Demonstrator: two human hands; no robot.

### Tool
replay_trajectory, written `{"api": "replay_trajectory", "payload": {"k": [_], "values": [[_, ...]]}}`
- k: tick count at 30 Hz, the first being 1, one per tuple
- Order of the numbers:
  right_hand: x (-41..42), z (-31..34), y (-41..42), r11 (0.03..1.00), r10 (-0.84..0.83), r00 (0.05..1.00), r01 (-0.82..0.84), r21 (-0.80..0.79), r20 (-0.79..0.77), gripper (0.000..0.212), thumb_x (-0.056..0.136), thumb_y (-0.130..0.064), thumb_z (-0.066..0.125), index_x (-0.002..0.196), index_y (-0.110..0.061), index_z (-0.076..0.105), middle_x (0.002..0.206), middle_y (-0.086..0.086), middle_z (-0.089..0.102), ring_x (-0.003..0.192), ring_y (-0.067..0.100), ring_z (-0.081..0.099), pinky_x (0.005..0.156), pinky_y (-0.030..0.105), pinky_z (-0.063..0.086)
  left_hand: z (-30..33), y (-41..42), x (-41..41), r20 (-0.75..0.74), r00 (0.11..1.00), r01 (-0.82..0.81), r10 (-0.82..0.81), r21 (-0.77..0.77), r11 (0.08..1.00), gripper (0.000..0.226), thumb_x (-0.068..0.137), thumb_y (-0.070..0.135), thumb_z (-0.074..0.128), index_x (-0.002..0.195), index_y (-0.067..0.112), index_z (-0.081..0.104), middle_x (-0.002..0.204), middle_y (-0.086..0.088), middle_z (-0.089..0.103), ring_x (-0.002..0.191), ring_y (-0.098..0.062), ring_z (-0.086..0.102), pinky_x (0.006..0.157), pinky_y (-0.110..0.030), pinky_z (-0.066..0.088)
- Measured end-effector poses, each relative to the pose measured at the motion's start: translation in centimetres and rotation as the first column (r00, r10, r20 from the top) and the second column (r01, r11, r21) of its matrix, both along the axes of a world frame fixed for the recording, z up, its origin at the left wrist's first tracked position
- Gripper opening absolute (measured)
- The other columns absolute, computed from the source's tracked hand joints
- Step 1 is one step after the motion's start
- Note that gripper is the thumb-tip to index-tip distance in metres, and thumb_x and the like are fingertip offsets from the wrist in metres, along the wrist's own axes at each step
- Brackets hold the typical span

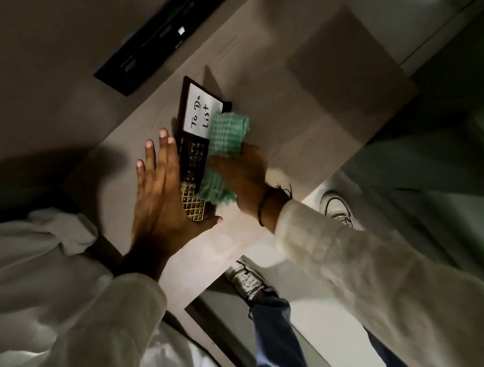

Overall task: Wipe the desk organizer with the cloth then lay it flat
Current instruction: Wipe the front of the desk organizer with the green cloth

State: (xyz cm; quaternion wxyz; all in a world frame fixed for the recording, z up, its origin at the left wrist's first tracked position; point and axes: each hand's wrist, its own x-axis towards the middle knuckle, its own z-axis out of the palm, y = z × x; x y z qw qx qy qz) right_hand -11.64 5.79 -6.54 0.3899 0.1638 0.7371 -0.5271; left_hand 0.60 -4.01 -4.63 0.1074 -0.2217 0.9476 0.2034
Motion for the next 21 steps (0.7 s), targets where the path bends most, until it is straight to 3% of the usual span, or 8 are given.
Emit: {"api": "replay_trajectory", "payload": {"k": [2,5,8,10,13,15,19,21], "values": [[0.5,-0.1,-0.2,1.0,0.006,1.0,-0.006,-0.015,0.01,0.017,0.076,-0.004,0.077,0.071,-0.02,0.071,0.088,0.012,0.079,0.086,0.035,0.077,0.076,0.055,0.064,0.0,-0.1,0.0,0.0,1.0,0.011,-0.011,-0.002,1.0,0.159,0.051,0.069,0.085,0.159,0.02,-0.02,0.167,0.002,-0.022,0.158,-0.029,-0.01,0.127,-0.054,0.003],[0.2,-0.2,-0.2,1.0,0.006,0.998,-0.005,-0.017,0.059,0.019,0.078,0.0,0.076,0.074,-0.018,0.072,0.092,0.015,0.079,0.086,0.033,0.077,0.077,0.052,0.065,-0.1,-0.1,0.0,-0.006,1.0,0.013,-0.013,-0.009,1.0,0.157,0.052,0.067,0.086,0.162,0.013,-0.012,0.169,-0.004,-0.015,0.158,-0.03,-0.009,0.127,-0.052,0.002],[-0.1,-0.1,-0.4,0.999,0.005,0.995,-0.001,-0.042,0.095,0.014,0.076,0.0,0.078,0.085,-0.011,0.076,0.075,0.0,0.074,0.063,0.012,0.073,0.054,0.025,0.062,-0.3,-0.2,0.0,-0.021,1.0,0.016,-0.016,-0.012,1.0,0.156,0.053,0.066,0.087,0.162,0.01,-0.009,0.17,-0.011,-0.009,0.158,-0.032,-0.005,0.127,-0.054,0.004],[0.4,0.2,-0.4,0.995,0.026,0.994,-0.015,-0.102,0.109,0.016,0.075,0.002,0.078,0.083,-0.012,0.075,0.072,-0.002,0.073,0.055,0.006,0.071,0.047,0.018,0.056,-0.4,-0.3,0.0,-0.036,0.999,0.02,-0.021,-0.012,1.0,0.156,0.053,0.065,0.088,0.162,0.011,-0.009,0.171,-0.014,-0.005,0.158,-0.034,-0.003,0.127,-0.055,0.006],[1.0,0.1,0.2,0.996,0.063,0.997,-0.06,-0.063,0.052,0.019,0.073,0.001,0.079,0.091,-0.003,0.077,0.091,0.015,0.079,0.081,0.029,0.078,0.068,0.039,0.066,-0.4,-0.4,0.1,-0.031,0.999,0.035,-0.036,-0.018,0.999,0.157,0.053,0.066,0.087,0.162,0.012,-0.012,0.171,-0.015,-0.006,0.158,-0.035,-0.004,0.126,-0.056,0.006],[0.6,-0.3,0.4,0.997,0.072,0.997,-0.072,0.039,0.004,0.018,0.074,0.0,0.078,0.091,-0.002,0.077,0.094,0.018,0.079,0.088,0.035,0.077,0.076,0.049,0.065,-0.3,-0.4,0.0,-0.03,0.999,0.043,-0.044,-0.029,0.999,0.156,0.053,0.067,0.087,0.162,0.012,-0.011,0.17,-0.012,-0.008,0.158,-0.034,-0.004,0.127,-0.055,0.006],[0.7,-0.4,-0.9,0.999,0.05,0.997,-0.049,0.025,-0.063,0.009,0.071,-0.009,0.081,0.078,-0.013,0.077,0.075,0.001,0.077,0.072,0.023,0.077,0.07,0.043,0.067,-0.4,-0.4,0.0,-0.051,0.998,0.03,-0.032,-0.033,0.999,0.152,0.056,0.065,0.087,0.162,0.007,-0.005,0.17,-0.012,-0.007,0.158,-0.036,-0.003,0.126,-0.057,0.007],[1.5,-0.3,-1.1,0.998,0.065,0.992,-0.067,-0.008,-0.111,0.014,0.07,-0.012,0.082,0.083,-0.01,0.078,0.076,0.002,0.078,0.072,0.024,0.078,0.068,0.044,0.067,-0.4,-0.5,0.0,-0.054,0.998,0.03,-0.032,-0.033,0.999,0.15,0.057,0.065,0.087,0.162,0.005,-0.003,0.17,-0.017,-0.003,0.158,-0.039,-0.001,0.126,-0.059,0.008]]}}
